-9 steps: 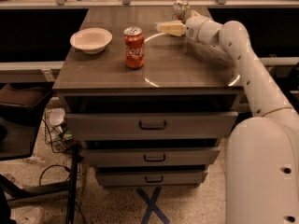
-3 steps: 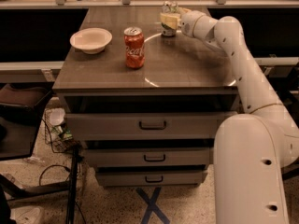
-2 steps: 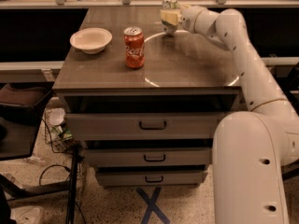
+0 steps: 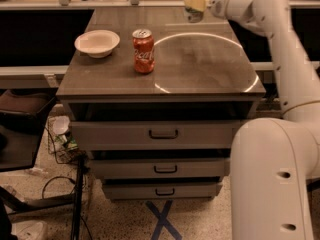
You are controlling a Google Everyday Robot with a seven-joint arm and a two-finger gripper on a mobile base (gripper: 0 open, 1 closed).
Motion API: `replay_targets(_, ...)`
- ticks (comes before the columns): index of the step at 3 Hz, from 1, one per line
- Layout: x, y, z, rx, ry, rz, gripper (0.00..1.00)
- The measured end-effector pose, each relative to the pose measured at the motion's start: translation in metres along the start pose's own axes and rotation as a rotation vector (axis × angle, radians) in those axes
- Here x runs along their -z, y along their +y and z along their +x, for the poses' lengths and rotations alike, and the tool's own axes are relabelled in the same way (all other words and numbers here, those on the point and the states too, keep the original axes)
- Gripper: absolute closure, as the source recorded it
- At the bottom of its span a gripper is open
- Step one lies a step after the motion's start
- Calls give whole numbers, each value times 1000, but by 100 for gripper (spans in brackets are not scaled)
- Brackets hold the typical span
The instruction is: Pick 7up can
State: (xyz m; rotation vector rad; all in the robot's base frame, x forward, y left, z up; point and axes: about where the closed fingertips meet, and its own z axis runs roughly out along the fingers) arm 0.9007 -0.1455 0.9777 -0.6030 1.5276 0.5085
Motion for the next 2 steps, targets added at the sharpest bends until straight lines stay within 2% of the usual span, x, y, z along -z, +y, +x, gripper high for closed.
replay_targets(1, 26, -10, -27, 3, -33, 8, 100)
replay_targets(2, 38, -13, -43, 13, -60, 11, 100)
